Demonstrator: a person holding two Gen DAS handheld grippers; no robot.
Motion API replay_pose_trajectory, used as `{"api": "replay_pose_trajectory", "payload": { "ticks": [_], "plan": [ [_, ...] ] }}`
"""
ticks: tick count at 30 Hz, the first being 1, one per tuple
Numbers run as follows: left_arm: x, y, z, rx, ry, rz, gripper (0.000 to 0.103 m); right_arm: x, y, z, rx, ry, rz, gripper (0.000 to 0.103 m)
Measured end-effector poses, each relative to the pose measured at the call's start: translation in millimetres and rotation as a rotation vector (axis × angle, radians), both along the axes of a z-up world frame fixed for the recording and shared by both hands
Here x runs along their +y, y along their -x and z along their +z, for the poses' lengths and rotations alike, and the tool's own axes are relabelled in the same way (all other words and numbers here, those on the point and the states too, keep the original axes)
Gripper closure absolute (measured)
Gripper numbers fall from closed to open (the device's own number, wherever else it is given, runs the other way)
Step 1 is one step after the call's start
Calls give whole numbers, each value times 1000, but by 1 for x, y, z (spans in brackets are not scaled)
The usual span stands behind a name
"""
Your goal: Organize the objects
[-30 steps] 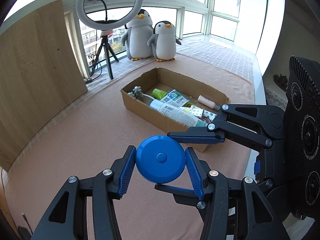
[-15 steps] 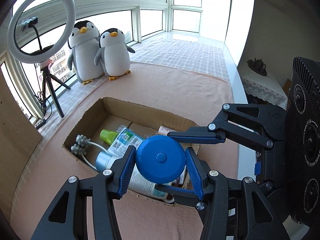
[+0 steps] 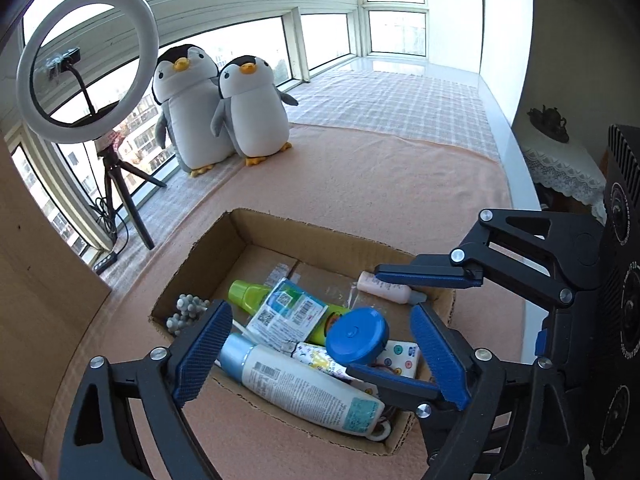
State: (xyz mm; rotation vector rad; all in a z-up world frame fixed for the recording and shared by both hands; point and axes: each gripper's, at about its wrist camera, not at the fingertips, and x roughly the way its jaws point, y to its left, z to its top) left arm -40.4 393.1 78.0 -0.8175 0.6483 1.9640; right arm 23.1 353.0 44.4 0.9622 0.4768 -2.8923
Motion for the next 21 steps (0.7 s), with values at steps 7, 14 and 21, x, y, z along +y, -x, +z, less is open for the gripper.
{"api": "replay_pose_trajectory", "payload": {
  "ticks": [7,14,21],
  "plan": [
    [-44,23,10,-11,-21,166,7,-10,3,2,-9,-2,3,49],
    [-124,34,25,-12,-81,399,1,-13,14,14,-27,67,-49,34],
    [-221,19,31,-20,-123,619,1,-55,35,40,-44,187,-69,14]
  ]
}}
